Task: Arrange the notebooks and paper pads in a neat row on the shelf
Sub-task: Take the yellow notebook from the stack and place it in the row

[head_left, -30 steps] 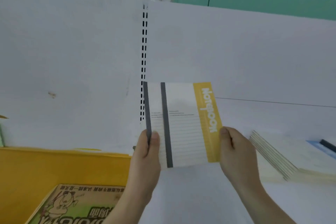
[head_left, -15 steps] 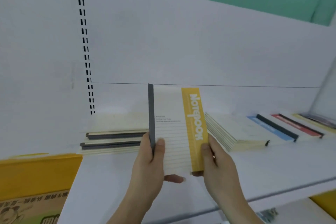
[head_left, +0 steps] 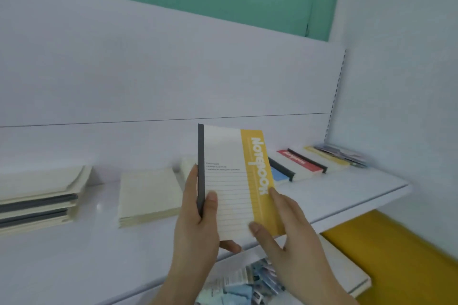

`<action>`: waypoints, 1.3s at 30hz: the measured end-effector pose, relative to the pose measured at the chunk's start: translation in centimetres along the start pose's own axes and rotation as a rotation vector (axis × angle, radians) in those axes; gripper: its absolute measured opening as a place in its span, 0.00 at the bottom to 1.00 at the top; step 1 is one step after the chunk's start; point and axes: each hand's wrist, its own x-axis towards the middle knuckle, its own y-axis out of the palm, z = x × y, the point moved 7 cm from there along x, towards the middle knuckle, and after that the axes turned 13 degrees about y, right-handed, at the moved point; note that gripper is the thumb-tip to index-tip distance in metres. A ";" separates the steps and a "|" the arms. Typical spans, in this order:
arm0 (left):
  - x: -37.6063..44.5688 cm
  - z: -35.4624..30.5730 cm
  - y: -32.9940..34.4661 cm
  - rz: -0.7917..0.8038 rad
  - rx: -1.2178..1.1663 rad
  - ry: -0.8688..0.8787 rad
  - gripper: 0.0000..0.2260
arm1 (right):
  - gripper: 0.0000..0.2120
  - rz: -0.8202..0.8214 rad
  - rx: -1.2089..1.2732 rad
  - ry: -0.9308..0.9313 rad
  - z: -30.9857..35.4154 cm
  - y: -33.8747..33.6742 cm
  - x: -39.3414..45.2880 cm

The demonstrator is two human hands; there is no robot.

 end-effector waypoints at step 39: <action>17.4 22.8 46.4 0.749 1.506 0.179 0.43 | 0.38 0.159 -0.509 -0.284 -37.9 -15.1 38.4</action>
